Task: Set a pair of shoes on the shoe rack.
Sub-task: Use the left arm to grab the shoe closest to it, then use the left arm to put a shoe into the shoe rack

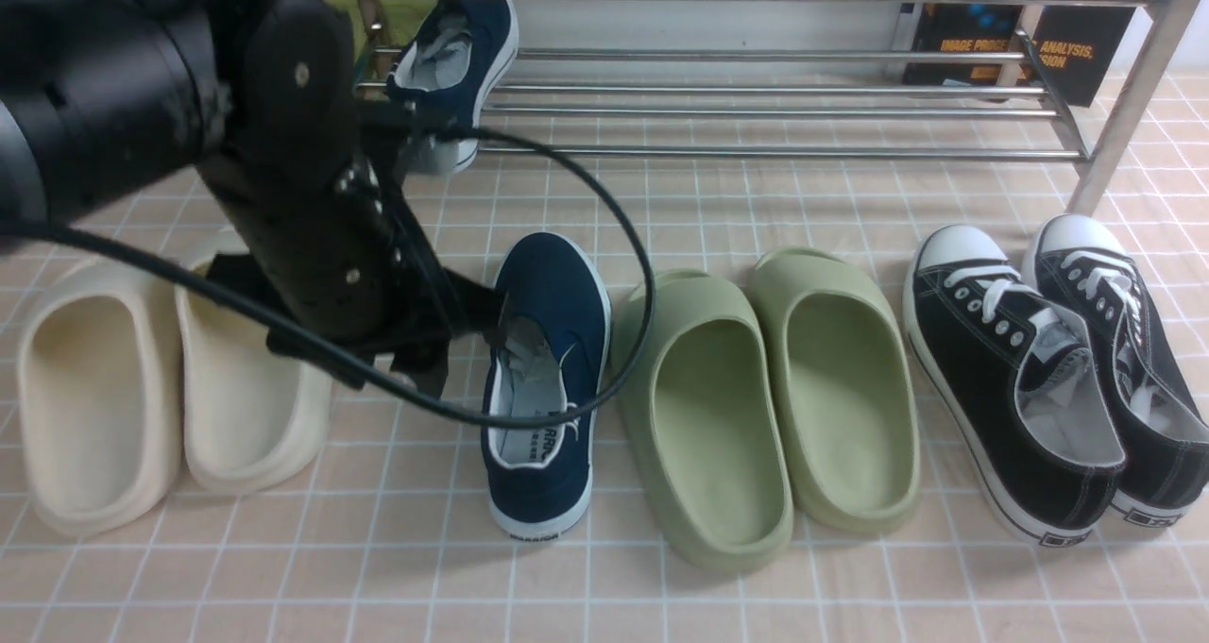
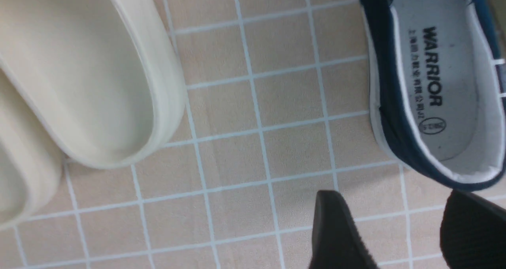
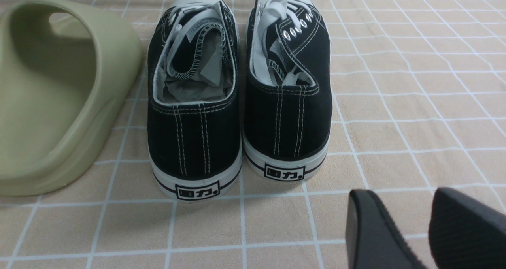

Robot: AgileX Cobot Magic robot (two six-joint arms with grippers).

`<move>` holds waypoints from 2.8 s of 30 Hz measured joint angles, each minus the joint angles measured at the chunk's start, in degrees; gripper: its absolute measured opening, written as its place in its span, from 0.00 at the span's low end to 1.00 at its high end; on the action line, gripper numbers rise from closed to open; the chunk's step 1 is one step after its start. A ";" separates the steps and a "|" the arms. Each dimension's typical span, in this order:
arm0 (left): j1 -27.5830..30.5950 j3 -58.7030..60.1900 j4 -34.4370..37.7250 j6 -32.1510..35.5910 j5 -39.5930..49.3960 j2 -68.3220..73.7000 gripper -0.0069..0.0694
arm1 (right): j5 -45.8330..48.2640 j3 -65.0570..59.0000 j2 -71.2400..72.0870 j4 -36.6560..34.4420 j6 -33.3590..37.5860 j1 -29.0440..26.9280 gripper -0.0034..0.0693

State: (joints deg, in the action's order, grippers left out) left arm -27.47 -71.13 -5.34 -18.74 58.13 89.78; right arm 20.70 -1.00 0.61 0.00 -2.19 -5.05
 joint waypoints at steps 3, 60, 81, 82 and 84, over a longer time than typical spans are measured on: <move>0.00 3.48 0.00 -2.49 -4.14 0.30 0.60 | 0.00 0.00 0.00 0.00 0.00 0.00 0.38; 11.44 -24.76 19.06 7.11 -15.19 20.73 0.14 | 0.00 0.00 0.00 0.00 0.00 0.00 0.38; 11.82 -38.61 19.21 7.24 -31.63 34.42 0.23 | 0.00 0.00 0.00 0.33 0.00 0.00 0.38; 11.98 -38.75 18.83 7.24 -32.44 34.50 0.27 | 0.00 0.00 0.00 0.33 0.00 0.00 0.38; 12.07 -38.86 18.66 7.24 -33.29 34.50 0.31 | 0.00 0.00 0.00 0.33 0.00 0.00 0.38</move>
State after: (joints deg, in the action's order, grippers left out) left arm -15.40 -109.99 13.33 -11.50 24.84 124.29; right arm 20.70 -1.00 0.61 0.33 -2.19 -5.05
